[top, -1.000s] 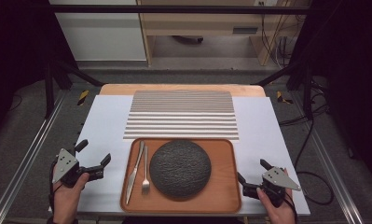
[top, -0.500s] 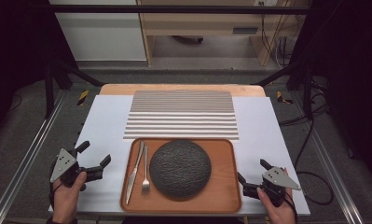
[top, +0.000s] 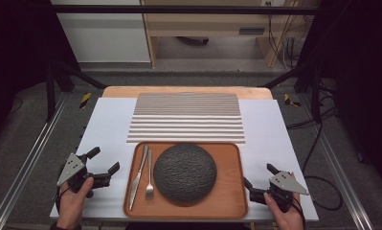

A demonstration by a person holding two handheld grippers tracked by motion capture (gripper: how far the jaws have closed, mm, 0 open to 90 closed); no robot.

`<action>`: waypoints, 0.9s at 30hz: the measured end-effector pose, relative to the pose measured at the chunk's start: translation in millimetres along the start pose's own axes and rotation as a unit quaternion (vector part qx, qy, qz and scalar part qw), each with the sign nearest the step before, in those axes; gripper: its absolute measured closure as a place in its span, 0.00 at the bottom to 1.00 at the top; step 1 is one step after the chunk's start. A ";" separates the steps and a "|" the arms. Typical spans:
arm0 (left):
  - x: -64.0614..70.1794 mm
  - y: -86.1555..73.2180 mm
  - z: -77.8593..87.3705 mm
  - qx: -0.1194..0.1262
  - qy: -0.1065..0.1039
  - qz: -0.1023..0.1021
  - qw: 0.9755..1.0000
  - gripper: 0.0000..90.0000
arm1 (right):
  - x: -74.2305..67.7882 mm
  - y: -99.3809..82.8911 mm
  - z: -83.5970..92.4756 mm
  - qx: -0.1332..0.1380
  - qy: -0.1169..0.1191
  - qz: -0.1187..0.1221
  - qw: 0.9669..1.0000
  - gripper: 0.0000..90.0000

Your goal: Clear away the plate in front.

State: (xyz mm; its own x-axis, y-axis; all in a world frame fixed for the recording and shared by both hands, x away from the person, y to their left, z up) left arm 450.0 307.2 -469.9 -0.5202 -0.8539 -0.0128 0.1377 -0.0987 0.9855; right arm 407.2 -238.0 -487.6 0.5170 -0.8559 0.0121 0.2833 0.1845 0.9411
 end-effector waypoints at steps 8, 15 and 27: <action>6.0 -0.9 -3.5 -0.003 -0.007 0.000 1.000 0.02 | 0.0 0.1 0.1 0.000 0.002 0.000 1.000 0.04; 13.7 -1.8 -7.0 -0.007 -0.013 0.001 1.000 0.02 | 0.7 0.2 0.3 0.003 0.002 -0.003 1.000 0.04; 23.4 0.1 -10.3 -0.005 -0.019 -0.004 1.000 0.02 | 1.8 0.5 1.1 0.006 0.003 -0.006 1.000 0.04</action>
State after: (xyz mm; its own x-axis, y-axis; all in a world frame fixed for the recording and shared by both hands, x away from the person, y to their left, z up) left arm 446.5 281.9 -471.8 -0.5523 -0.8336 -0.0136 0.1424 -0.1104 0.9836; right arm 407.4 -239.9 -486.7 0.5189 -0.8548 -0.0019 0.2802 0.1680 0.9451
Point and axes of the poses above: each handheld gripper's, and its own axes: z roughly backward along the jaws, y roughly out of its top, x roughly to its right, the point moved 3 cm from there along -z, roughly forward along the jaws, and after that the axes turned 5 degrees about y, right-handed, at the moved point
